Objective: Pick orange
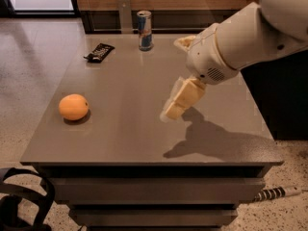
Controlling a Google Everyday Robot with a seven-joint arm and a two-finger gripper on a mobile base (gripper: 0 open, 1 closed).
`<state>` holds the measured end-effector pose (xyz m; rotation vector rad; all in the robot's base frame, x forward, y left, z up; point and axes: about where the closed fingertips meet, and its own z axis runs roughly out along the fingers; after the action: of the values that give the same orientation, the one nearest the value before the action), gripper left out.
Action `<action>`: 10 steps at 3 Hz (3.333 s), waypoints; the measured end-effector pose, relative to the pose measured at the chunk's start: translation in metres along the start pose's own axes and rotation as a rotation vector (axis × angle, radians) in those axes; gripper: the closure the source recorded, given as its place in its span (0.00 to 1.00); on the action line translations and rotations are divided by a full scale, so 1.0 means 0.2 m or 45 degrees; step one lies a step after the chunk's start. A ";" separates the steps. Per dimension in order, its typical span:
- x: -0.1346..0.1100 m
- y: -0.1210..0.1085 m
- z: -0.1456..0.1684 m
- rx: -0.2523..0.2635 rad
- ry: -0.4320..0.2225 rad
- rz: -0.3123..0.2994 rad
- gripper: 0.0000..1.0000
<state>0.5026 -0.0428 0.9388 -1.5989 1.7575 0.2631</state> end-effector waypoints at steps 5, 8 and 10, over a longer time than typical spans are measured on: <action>-0.22 -0.13 0.73 -0.254 -0.379 -0.026 0.00; -0.39 0.02 0.93 -0.380 -0.498 -0.113 0.00; -0.50 0.08 1.14 -0.532 -0.589 -0.097 0.00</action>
Offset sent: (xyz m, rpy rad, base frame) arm 0.0214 0.0326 -0.0202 0.0439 0.0280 0.0291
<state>0.5683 0.1735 0.8343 -1.7096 1.3342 0.9341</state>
